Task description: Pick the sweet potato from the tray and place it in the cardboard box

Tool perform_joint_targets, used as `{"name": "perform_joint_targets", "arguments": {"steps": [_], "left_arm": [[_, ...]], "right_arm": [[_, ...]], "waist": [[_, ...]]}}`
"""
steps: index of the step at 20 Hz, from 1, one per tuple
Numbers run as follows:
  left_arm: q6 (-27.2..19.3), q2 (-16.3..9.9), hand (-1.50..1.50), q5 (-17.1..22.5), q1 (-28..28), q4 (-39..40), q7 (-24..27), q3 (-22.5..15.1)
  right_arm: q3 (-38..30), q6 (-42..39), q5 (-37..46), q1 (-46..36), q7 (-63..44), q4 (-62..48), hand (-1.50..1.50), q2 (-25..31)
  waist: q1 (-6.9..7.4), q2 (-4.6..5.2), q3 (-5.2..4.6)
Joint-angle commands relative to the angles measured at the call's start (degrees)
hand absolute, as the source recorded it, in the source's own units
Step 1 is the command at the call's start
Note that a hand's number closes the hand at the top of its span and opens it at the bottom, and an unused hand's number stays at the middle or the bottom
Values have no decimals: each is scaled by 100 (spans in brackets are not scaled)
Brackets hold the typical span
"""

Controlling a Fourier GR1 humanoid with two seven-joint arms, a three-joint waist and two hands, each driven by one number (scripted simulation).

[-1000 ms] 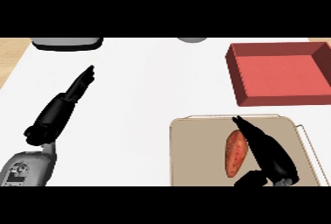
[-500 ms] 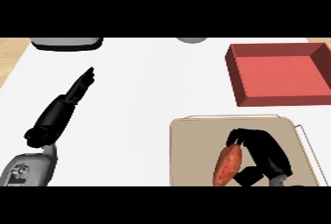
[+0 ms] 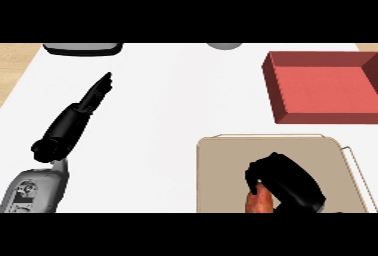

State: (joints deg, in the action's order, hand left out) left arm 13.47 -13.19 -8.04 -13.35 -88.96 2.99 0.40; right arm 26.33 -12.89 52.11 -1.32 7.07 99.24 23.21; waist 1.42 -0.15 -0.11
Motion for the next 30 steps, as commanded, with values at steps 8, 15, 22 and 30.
{"name": "perform_joint_targets", "arguments": {"steps": [8,15,22,30], "left_arm": [[-13,-81,0,7,283,-19,145,150],[73,-170,0,84,37,84,23,319],[-16,8,0,-94,36,-122,-121,57],[-156,179,0,-297,-193,296,175,-3]], "right_arm": [[-443,657,-883,-198,4196,1114,150,2117],[-2384,55,-2807,58,4358,1238,150,2357],[-3394,-709,-4240,-845,2377,362,150,2106],[-3195,-899,-4078,-3098,1440,-1755,150,1918]], "waist": [[-177,-6,20],[-239,9,10],[-116,25,5],[-20,50,8]]}}
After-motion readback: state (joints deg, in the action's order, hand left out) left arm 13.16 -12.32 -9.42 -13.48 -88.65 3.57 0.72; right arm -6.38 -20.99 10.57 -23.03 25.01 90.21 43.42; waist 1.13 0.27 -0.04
